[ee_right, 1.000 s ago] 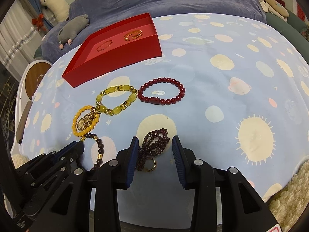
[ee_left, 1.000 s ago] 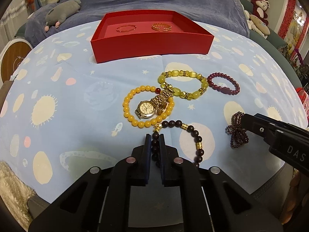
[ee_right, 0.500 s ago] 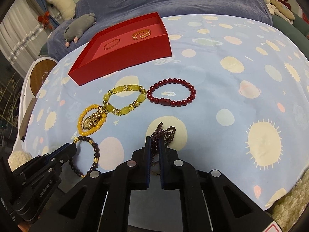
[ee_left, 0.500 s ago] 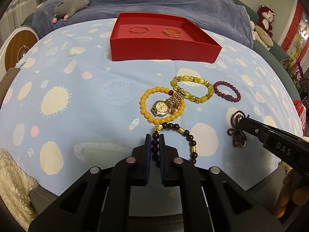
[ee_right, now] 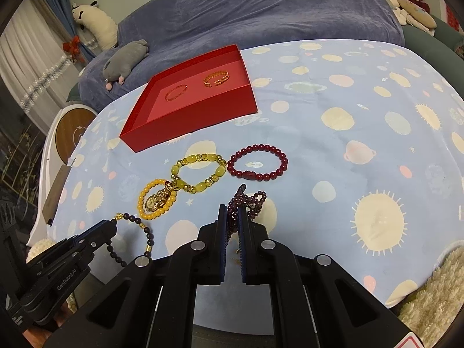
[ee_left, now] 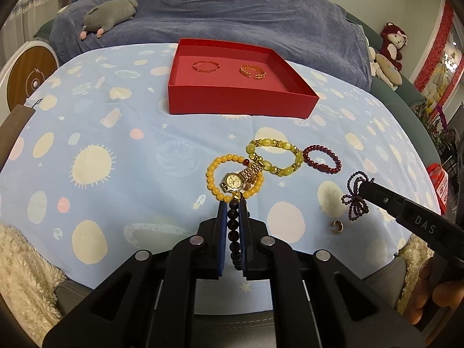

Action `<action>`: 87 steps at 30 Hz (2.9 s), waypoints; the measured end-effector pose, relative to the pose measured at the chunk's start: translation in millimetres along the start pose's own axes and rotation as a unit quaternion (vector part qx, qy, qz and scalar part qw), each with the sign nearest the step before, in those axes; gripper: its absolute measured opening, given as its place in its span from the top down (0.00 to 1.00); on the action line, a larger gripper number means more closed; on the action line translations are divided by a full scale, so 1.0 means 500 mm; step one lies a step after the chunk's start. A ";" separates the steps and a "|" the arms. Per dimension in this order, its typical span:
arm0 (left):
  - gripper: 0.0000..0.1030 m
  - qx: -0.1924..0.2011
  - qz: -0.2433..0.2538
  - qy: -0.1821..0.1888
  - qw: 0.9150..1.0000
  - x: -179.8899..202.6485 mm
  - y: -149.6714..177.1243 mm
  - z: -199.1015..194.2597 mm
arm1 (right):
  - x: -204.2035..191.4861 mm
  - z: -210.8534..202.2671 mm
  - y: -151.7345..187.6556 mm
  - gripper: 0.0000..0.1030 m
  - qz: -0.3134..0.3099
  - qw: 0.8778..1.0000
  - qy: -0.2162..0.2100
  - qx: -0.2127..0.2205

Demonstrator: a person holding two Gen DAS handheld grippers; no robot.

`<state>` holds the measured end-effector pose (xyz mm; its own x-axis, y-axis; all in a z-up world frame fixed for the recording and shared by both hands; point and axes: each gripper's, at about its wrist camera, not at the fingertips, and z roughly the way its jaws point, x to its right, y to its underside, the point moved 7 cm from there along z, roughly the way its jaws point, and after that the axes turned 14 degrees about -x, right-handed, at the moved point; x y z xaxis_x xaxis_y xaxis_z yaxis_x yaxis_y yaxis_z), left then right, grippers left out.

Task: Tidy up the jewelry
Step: 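Carry the black-bead bracelet and garnet piece into the red box and release both, then withdraw both open tools from the red box back to the remaining jewelry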

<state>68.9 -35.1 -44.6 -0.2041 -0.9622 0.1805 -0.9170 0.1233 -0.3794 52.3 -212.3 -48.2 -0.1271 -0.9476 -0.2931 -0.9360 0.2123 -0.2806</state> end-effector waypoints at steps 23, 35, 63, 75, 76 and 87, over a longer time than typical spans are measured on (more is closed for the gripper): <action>0.93 0.045 0.021 0.021 0.999 0.021 -0.189 -0.066 | -0.035 -0.060 -0.147 0.93 -0.031 0.999 -0.007 0.038; 0.92 0.054 0.014 0.013 0.998 0.000 -0.363 -0.013 | -0.088 -0.006 -0.329 0.93 -0.056 0.998 -0.019 0.038; 0.64 0.012 -0.040 -0.013 0.999 -0.099 -0.491 0.185 | -0.092 0.218 -0.471 0.78 -0.060 0.998 0.007 -0.014; 0.58 0.036 -0.049 0.005 0.998 -0.103 -0.417 0.086 | -0.043 0.101 -0.381 0.76 -0.038 0.999 0.002 0.011; 0.58 0.037 -0.048 0.006 0.998 -0.100 -0.406 0.079 | -0.037 0.093 -0.369 0.76 -0.036 0.999 0.002 0.011; 0.58 0.018 -0.042 0.009 0.999 -0.083 -0.266 0.039 | -0.001 0.060 -0.229 0.76 -0.022 1.000 0.015 -0.008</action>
<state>206.3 -16.4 -19.5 -0.1339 -0.9639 0.2300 -0.9180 0.0332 -0.3951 169.4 -228.9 -43.2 -0.0942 -0.9627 -0.2535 -0.9464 0.1656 -0.2774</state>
